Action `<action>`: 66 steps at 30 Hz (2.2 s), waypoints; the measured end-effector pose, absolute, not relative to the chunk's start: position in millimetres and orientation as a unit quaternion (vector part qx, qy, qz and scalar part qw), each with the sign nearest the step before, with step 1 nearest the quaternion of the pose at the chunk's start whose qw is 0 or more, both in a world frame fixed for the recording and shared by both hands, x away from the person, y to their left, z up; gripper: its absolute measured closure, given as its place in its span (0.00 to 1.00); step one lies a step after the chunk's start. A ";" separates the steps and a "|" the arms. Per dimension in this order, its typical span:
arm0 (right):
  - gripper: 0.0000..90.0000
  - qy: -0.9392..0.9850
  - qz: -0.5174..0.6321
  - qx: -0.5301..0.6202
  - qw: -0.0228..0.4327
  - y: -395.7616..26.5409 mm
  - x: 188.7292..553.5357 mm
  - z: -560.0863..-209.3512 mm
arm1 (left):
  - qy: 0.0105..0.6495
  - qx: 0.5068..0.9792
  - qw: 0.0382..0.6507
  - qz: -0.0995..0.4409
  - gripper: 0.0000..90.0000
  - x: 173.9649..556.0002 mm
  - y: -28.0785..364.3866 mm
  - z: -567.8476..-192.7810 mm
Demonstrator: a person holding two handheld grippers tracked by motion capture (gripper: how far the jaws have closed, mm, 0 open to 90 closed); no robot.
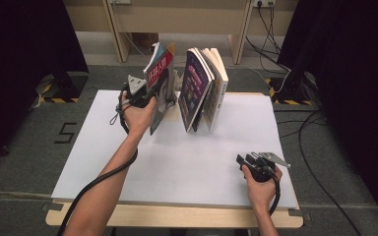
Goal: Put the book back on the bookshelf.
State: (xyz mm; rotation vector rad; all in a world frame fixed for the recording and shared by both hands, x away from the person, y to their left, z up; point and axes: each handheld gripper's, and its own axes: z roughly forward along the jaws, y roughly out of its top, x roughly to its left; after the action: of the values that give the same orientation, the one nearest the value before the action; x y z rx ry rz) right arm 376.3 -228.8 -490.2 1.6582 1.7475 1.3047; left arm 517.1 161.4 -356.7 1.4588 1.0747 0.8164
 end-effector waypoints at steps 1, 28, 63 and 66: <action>0.62 0.626 0.466 0.593 0.200 -229.0 376.2 -490.1 | 0.448 0.618 0.547 0.343 0.96 517.2 159.8 -357.3; 0.62 0.622 0.468 0.597 0.195 -229.9 375.8 -489.9 | 0.460 0.626 0.529 0.341 0.92 514.4 165.6 -377.1; 0.62 0.622 0.468 0.597 0.193 -232.1 376.9 -491.0 | 0.481 0.653 0.503 0.299 0.95 526.2 160.5 -344.4; 0.62 0.622 0.467 0.599 0.191 -231.7 376.9 -491.4 | 0.483 0.654 0.508 0.285 0.95 526.4 161.4 -343.6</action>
State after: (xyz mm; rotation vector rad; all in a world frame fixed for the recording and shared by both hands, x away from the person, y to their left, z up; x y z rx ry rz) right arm 376.9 -231.7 -491.4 1.6815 1.7473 1.3101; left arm 526.4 161.4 -343.6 1.5750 1.1649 0.6869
